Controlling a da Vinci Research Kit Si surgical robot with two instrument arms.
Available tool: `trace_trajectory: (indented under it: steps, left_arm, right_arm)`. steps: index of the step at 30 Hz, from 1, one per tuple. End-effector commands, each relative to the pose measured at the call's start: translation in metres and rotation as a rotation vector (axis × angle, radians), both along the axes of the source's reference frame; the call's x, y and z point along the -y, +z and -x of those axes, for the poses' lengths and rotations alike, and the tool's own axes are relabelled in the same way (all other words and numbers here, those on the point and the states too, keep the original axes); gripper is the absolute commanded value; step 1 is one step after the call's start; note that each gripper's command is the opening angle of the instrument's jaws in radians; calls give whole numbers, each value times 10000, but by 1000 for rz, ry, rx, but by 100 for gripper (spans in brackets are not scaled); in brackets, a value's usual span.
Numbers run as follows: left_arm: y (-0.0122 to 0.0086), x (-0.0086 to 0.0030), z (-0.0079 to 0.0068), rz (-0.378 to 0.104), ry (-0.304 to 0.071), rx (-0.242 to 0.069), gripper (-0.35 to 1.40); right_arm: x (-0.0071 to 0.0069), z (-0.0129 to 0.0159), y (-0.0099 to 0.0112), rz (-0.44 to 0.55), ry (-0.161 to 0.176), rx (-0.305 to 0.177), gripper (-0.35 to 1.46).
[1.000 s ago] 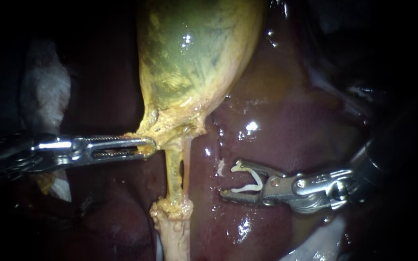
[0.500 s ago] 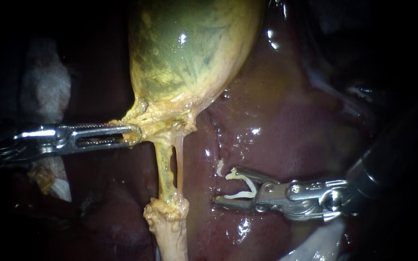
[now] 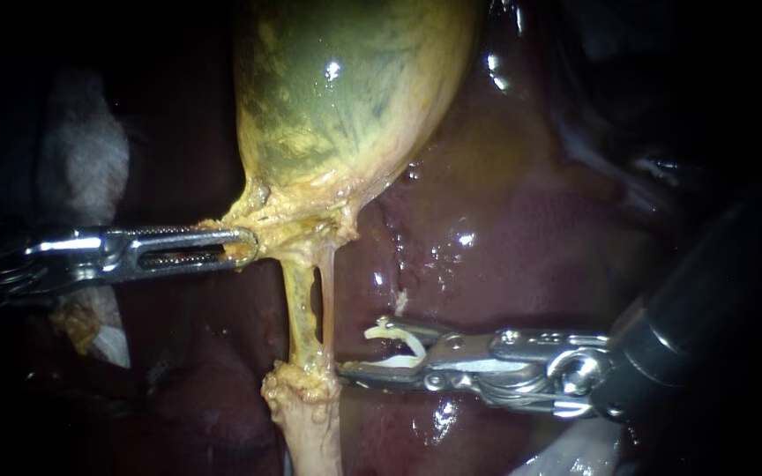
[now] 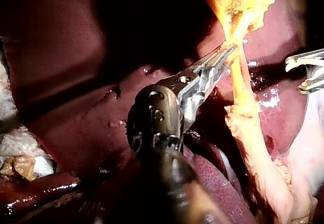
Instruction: Clipping first clip left tube
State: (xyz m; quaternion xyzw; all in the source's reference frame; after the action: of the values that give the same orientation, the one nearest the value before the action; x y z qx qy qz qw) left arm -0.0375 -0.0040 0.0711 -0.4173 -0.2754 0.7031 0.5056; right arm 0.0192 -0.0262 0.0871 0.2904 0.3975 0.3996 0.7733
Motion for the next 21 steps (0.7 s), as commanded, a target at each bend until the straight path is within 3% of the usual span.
trace_trajectory:
  steps: [1,8,21]
  left_arm:
    - [1,0,1,1,0,-1,-35]
    - [1,1,2,1,-1,-2,-35]
    - [-1,3,5,1,-4,-4,-35]
  right_arm:
    - [2,-6,1,-4,6,-10,58]
    - [2,-38,9,-18,-16,-64,55]
    - [3,-54,61,16,-16,-57,54]
